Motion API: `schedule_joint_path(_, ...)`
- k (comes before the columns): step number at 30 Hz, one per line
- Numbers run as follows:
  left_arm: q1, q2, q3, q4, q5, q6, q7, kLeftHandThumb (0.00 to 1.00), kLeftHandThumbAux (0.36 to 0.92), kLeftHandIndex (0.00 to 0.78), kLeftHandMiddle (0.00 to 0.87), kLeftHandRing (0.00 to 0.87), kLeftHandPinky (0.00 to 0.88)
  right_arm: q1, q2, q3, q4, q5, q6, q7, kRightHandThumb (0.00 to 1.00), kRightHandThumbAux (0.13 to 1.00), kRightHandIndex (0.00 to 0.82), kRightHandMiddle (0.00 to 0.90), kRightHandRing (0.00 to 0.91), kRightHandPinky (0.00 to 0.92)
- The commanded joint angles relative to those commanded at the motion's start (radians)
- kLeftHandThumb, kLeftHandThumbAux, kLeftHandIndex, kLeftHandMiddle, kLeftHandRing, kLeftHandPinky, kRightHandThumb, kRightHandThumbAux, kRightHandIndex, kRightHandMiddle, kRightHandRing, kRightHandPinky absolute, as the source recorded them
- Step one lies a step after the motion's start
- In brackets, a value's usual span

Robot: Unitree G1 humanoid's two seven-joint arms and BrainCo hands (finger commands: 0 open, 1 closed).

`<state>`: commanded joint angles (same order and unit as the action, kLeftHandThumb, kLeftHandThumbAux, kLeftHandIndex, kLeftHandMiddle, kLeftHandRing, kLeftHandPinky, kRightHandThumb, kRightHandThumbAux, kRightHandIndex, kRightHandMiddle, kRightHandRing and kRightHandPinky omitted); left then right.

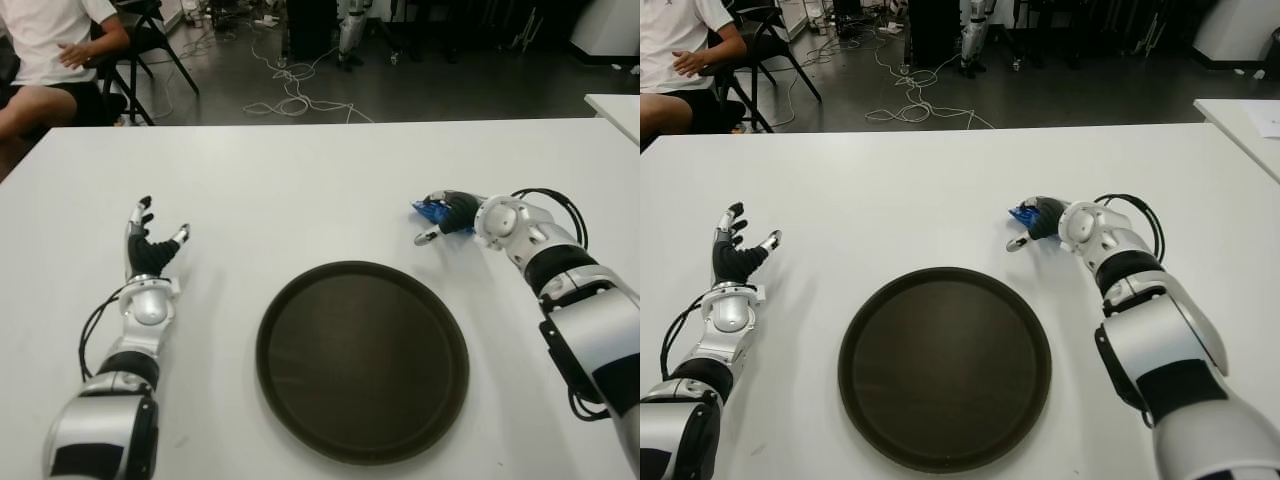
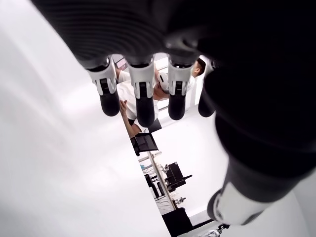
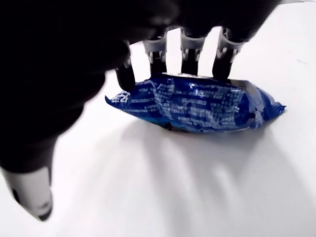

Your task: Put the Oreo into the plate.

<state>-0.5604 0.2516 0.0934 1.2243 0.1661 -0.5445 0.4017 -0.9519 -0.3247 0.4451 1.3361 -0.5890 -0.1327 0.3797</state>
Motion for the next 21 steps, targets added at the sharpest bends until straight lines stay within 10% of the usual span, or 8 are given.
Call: schedule_joint_path(21, -0.003, 0.003, 0.007, 0.006, -0.007, 0.007, -0.012, 0.0, 0.813, 0.079, 0.126, 0.106, 0.098, 0.031, -0.096, 0.048, -0.112, -0.007, -0.11, 0.085, 0.0, 0.607, 0.048, 0.062, 0.025, 0.0)
